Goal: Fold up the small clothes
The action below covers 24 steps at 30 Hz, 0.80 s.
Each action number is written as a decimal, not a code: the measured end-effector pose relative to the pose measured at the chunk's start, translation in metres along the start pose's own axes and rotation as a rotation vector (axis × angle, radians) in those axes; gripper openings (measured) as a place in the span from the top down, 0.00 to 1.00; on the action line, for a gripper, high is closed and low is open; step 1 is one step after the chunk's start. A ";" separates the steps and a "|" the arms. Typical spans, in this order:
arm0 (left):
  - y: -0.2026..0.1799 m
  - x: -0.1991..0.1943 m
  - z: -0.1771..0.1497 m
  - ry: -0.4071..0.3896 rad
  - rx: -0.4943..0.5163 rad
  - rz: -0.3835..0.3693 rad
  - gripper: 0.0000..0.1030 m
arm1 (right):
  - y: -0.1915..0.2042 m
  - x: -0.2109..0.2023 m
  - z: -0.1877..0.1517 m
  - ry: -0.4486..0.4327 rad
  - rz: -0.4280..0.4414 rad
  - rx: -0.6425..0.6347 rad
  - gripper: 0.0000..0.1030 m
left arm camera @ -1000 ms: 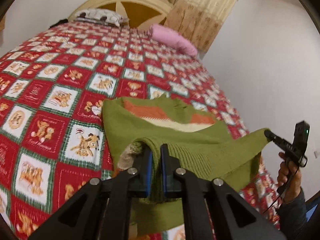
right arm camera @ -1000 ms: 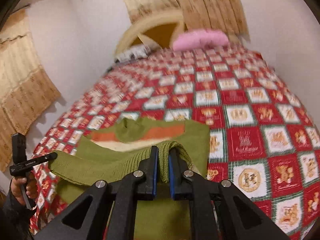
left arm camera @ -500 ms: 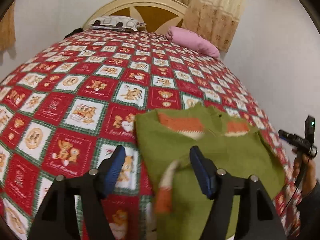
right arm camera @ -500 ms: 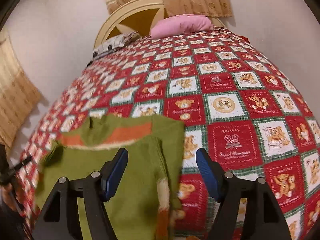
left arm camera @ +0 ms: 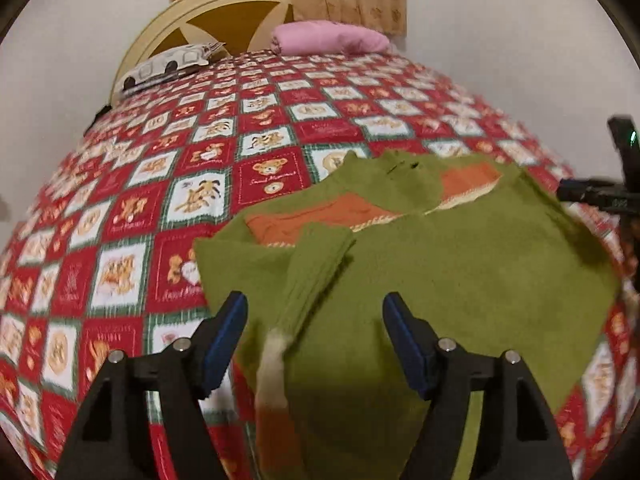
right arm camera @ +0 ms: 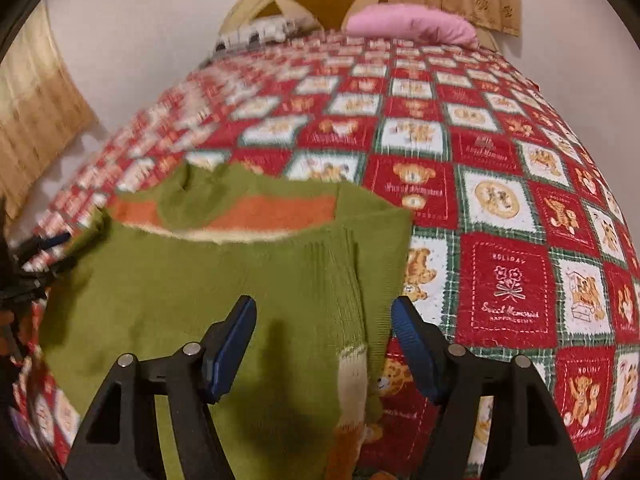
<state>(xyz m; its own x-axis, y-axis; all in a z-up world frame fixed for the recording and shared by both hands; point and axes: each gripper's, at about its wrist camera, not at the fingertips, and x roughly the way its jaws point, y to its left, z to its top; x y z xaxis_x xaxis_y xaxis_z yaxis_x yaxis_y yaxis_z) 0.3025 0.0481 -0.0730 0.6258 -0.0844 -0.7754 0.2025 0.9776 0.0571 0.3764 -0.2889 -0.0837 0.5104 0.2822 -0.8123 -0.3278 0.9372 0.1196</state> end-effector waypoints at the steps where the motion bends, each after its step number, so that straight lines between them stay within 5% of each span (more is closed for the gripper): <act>1: 0.000 0.006 0.001 0.012 0.006 -0.004 0.53 | 0.001 0.005 0.000 0.012 -0.014 -0.013 0.73; 2: 0.001 0.014 0.002 0.038 0.003 -0.024 0.67 | 0.002 0.009 0.001 0.020 -0.016 -0.022 0.89; 3: 0.003 0.017 0.001 0.055 -0.007 -0.031 0.96 | 0.005 0.011 0.000 0.029 -0.021 -0.040 0.97; 10: 0.033 -0.025 0.008 -0.091 -0.098 -0.041 0.95 | 0.007 -0.033 0.014 -0.126 -0.085 -0.109 0.97; 17: 0.057 -0.025 0.029 -0.141 -0.183 -0.021 0.95 | 0.006 -0.042 0.045 -0.217 -0.113 -0.070 0.98; 24: 0.064 0.035 0.028 -0.046 -0.231 0.014 0.95 | 0.002 0.015 0.054 -0.143 -0.160 -0.048 0.98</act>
<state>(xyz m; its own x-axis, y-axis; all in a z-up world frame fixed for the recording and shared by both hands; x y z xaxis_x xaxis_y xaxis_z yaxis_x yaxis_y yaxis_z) 0.3587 0.1019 -0.0790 0.6617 -0.0744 -0.7460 0.0191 0.9964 -0.0825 0.4267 -0.2719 -0.0645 0.6651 0.1602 -0.7294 -0.2694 0.9624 -0.0343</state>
